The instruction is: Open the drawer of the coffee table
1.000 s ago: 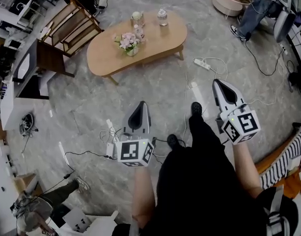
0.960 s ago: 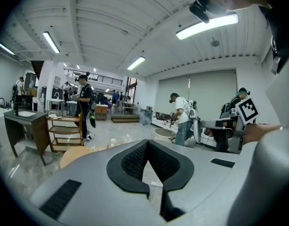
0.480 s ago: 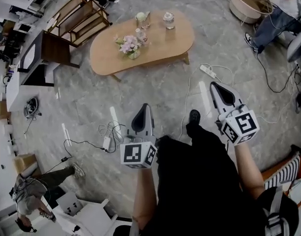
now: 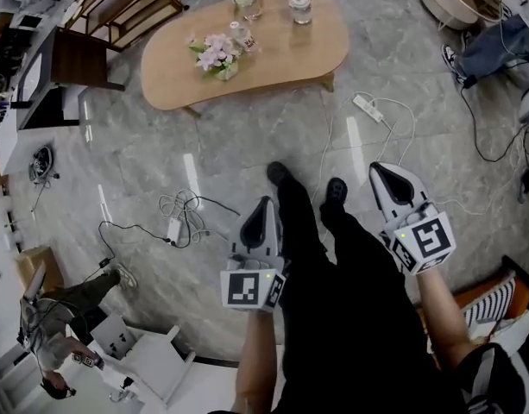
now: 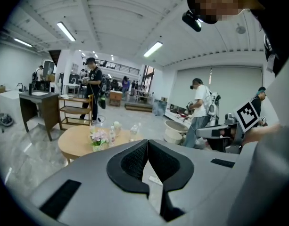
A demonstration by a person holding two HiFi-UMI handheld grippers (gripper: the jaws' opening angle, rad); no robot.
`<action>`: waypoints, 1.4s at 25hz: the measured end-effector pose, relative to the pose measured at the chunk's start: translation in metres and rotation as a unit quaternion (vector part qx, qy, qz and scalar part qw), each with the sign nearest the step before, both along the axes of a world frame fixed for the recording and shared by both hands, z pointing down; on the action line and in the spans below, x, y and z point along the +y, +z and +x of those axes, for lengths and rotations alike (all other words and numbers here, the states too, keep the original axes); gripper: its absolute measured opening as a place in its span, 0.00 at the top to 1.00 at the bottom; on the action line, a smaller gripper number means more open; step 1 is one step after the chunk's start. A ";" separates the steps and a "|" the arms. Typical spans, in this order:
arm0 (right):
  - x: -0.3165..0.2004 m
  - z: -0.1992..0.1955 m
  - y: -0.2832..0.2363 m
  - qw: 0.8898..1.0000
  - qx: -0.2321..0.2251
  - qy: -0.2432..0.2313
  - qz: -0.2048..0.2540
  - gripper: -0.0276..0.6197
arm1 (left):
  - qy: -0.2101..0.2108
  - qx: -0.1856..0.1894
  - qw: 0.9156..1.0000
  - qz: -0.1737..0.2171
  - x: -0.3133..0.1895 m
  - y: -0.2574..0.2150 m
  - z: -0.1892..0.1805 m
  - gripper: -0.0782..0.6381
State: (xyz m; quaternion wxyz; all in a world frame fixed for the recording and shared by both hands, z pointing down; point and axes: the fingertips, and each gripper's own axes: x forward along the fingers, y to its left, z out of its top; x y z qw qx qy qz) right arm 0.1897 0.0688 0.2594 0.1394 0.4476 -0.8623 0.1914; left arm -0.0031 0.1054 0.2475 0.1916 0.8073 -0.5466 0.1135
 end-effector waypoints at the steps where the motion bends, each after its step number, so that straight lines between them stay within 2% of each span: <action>1: 0.001 -0.004 0.011 1.000 0.003 -0.004 -0.009 0.94 | -0.002 0.004 1.000 -0.005 0.000 0.009 -0.002 0.87; 6: 0.000 -0.025 0.050 0.999 0.011 -0.010 -0.035 0.94 | 0.010 0.009 0.999 -0.044 -0.011 0.069 -0.015 0.87; 10: -0.011 -0.038 0.082 0.998 0.027 -0.022 -0.057 0.94 | 0.038 0.007 0.998 -0.056 -0.036 0.108 -0.013 0.87; 13: -0.034 -0.048 0.111 0.997 0.053 -0.028 -0.055 0.94 | 0.036 0.031 0.997 -0.062 -0.065 0.137 -0.019 0.87; 16: -0.060 -0.060 0.138 0.996 0.073 -0.029 -0.048 0.94 | 0.054 0.040 0.995 -0.071 -0.088 0.170 -0.029 0.87; 19: -0.089 -0.067 0.170 0.994 0.090 -0.023 -0.061 0.94 | 0.072 0.032 0.994 -0.075 -0.118 0.204 -0.043 0.87; 27: -0.156 -0.074 0.238 0.992 0.115 0.008 -0.059 0.94 | 0.082 0.014 0.993 -0.084 -0.189 0.282 -0.087 0.87; 35: -0.196 -0.058 0.334 0.986 0.142 0.007 -0.091 0.94 | 0.096 -0.001 0.988 -0.119 -0.235 0.385 -0.095 0.87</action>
